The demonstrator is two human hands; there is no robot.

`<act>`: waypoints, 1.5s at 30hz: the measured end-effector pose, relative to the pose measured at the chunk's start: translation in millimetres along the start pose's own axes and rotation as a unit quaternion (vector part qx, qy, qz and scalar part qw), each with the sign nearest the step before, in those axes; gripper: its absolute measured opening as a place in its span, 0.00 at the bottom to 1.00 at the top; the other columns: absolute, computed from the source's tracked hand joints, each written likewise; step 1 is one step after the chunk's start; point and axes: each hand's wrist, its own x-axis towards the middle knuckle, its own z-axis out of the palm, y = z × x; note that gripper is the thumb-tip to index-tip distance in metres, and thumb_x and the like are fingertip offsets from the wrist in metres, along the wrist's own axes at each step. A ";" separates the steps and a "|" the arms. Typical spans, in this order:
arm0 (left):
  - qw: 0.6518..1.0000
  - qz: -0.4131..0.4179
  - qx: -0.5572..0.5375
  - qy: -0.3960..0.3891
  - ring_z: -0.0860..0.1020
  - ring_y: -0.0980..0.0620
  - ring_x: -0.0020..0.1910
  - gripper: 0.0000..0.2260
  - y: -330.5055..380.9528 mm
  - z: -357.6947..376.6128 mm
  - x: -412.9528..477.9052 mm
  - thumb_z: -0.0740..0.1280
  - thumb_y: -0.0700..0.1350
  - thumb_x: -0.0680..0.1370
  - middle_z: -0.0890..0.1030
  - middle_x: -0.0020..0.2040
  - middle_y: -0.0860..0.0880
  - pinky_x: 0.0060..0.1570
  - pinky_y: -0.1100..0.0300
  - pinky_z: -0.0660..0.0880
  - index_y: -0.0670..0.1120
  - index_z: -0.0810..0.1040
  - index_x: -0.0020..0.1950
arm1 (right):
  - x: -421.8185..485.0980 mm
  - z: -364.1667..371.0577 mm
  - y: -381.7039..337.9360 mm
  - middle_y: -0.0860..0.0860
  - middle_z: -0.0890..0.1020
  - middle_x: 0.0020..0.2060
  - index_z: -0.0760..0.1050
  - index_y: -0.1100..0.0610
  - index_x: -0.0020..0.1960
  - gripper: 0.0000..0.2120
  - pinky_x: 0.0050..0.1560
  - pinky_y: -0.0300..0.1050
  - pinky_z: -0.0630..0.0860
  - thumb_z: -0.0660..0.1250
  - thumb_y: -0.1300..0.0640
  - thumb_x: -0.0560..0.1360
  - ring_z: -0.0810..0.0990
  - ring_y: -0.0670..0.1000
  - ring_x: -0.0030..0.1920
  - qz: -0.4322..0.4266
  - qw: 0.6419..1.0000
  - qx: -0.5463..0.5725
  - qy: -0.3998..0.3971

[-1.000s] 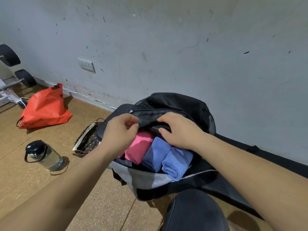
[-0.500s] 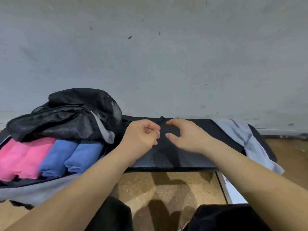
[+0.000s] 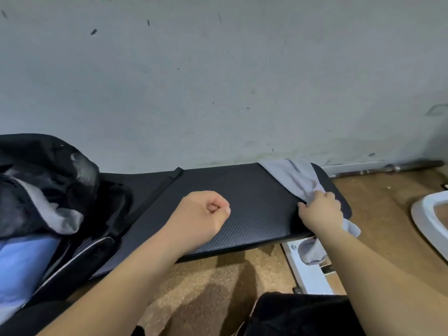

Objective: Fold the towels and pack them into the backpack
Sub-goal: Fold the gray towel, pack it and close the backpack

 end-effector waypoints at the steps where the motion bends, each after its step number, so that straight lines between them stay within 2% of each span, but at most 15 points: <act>1: 1.000 0.004 0.012 0.001 0.86 0.51 0.42 0.06 -0.7 1.4 2.2 0.71 0.48 0.79 0.86 0.41 0.55 0.49 0.51 0.84 0.55 0.84 0.43 | 2.9 -1.2 -0.5 0.62 0.74 0.64 0.73 0.59 0.68 0.19 0.61 0.57 0.73 0.65 0.53 0.80 0.74 0.66 0.64 0.003 1.000 0.010 0.001; 6: 0.998 0.023 0.056 -0.015 0.84 0.58 0.42 0.06 -3.2 13.1 9.5 0.71 0.47 0.80 0.85 0.40 0.57 0.47 0.61 0.82 0.56 0.84 0.44 | -6.3 -10.1 -21.9 0.58 0.83 0.44 0.79 0.60 0.47 0.07 0.44 0.48 0.76 0.65 0.57 0.76 0.81 0.62 0.46 -0.044 0.986 0.157 -0.027; 10: 0.998 0.035 0.055 -0.009 0.82 0.61 0.44 0.02 -6.3 13.9 7.7 0.72 0.49 0.79 0.84 0.45 0.60 0.47 0.67 0.78 0.56 0.84 0.48 | -41.3 -30.8 -60.8 0.51 0.81 0.37 0.80 0.62 0.45 0.04 0.34 0.41 0.70 0.69 0.61 0.75 0.77 0.51 0.37 -0.073 0.938 0.329 -0.081; 14: 0.999 0.048 0.018 -0.001 0.82 0.61 0.49 0.16 -10.9 5.5 -1.4 0.79 0.55 0.73 0.82 0.54 0.60 0.50 0.67 0.78 0.58 0.82 0.58 | -87.7 -46.3 -100.4 0.54 0.79 0.37 0.80 0.60 0.48 0.02 0.40 0.46 0.77 0.72 0.62 0.76 0.79 0.52 0.37 -0.055 0.847 0.481 -0.219; 17: 0.997 0.070 -0.016 0.003 0.82 0.61 0.50 0.18 -11.8 -3.2 -9.0 0.80 0.59 0.69 0.84 0.52 0.60 0.50 0.64 0.80 0.58 0.82 0.56 | -125.2 -53.5 -129.4 0.61 0.80 0.41 0.80 0.61 0.47 0.01 0.44 0.51 0.84 0.70 0.65 0.78 0.85 0.57 0.42 -0.054 0.765 0.561 -0.313; 21: 0.996 0.068 -0.002 0.064 0.80 0.63 0.40 0.10 -21.8 -26.3 -20.7 0.78 0.55 0.73 0.83 0.42 0.59 0.41 0.68 0.77 0.57 0.79 0.47 | -148.0 -51.0 -156.4 0.63 0.77 0.43 0.80 0.57 0.37 0.12 0.45 0.51 0.85 0.69 0.66 0.78 0.82 0.56 0.40 -0.078 0.743 0.577 -0.332; 24: 0.994 0.046 0.032 0.098 0.73 0.61 0.28 0.10 -30.9 -48.9 -24.3 0.75 0.51 0.74 0.77 0.29 0.59 0.30 0.68 0.68 0.52 0.76 0.40 | -150.4 -48.6 -168.7 0.63 0.82 0.43 0.80 0.59 0.42 0.05 0.49 0.53 0.85 0.72 0.65 0.76 0.83 0.57 0.43 -0.092 0.763 0.558 -0.313; 27: 0.993 0.025 0.016 0.113 0.77 0.56 0.31 0.07 -36.7 -70.0 -25.8 0.75 0.49 0.73 0.81 0.33 0.54 0.33 0.62 0.73 0.52 0.77 0.40 | -149.5 -39.8 -178.8 0.55 0.85 0.41 0.79 0.59 0.42 0.07 0.42 0.41 0.80 0.76 0.61 0.75 0.83 0.48 0.38 -0.120 0.825 0.495 -0.244; 30: 0.990 0.025 -0.012 0.141 0.76 0.59 0.32 0.05 -41.1 -88.9 -29.3 0.75 0.47 0.75 0.83 0.36 0.49 0.35 0.65 0.74 0.51 0.79 0.42 | -153.3 -32.7 -188.2 0.49 0.84 0.54 0.77 0.57 0.40 0.09 0.51 0.33 0.73 0.75 0.58 0.76 0.81 0.38 0.51 -0.217 0.863 0.427 -0.158; 32: 0.985 0.025 -0.059 0.163 0.77 0.58 0.34 0.04 -44.9 -99.3 -28.7 0.73 0.45 0.77 0.85 0.40 0.45 0.37 0.63 0.75 0.51 0.80 0.44 | -156.0 -32.1 -194.2 0.44 0.82 0.56 0.76 0.57 0.43 0.08 0.54 0.34 0.71 0.73 0.57 0.78 0.79 0.37 0.56 -0.304 0.864 0.380 -0.131; 35: 0.975 0.011 -0.131 0.179 0.81 0.51 0.41 0.04 -49.1 -108.7 -27.8 0.68 0.45 0.81 0.86 0.44 0.45 0.45 0.53 0.76 0.53 0.81 0.48 | -163.5 -29.0 -204.1 0.50 0.80 0.37 0.72 0.58 0.46 0.09 0.40 0.36 0.72 0.70 0.56 0.81 0.77 0.46 0.38 -0.375 0.831 0.387 -0.138; 37: 0.980 0.004 -0.124 0.156 0.82 0.49 0.45 0.05 -48.1 -111.8 -29.3 0.67 0.50 0.82 0.85 0.47 0.45 0.49 0.51 0.78 0.51 0.81 0.50 | -168.2 -24.9 -212.4 0.44 0.74 0.30 0.71 0.57 0.45 0.11 0.35 0.35 0.70 0.71 0.56 0.81 0.71 0.44 0.31 -0.395 0.822 0.388 -0.132; 41: 0.991 -0.012 0.070 0.117 0.75 0.53 0.33 0.17 -51.1 -109.8 -33.1 0.73 0.59 0.72 0.76 0.33 0.52 0.35 0.57 0.72 0.47 0.74 0.40 | -167.5 -19.2 -223.5 0.47 0.72 0.30 0.73 0.56 0.43 0.11 0.34 0.39 0.69 0.72 0.54 0.79 0.70 0.45 0.32 -0.414 0.822 0.371 -0.120; 43: 0.980 0.004 0.148 0.137 0.73 0.51 0.32 0.11 -57.4 -113.4 -33.1 0.70 0.49 0.72 0.74 0.31 0.52 0.32 0.55 0.68 0.46 0.71 0.37 | -163.9 -17.7 -226.0 0.52 0.73 0.33 0.72 0.57 0.44 0.11 0.34 0.36 0.68 0.70 0.55 0.81 0.68 0.44 0.32 -0.424 0.837 0.334 -0.090; 45: 0.979 -0.003 0.149 0.141 0.76 0.53 0.36 0.02 -62.3 -123.6 -33.4 0.67 0.42 0.71 0.78 0.35 0.53 0.34 0.57 0.71 0.48 0.76 0.40 | -154.8 -14.5 -226.8 0.49 0.73 0.33 0.70 0.59 0.46 0.11 0.34 0.34 0.68 0.67 0.54 0.82 0.69 0.43 0.32 -0.392 0.864 0.312 -0.056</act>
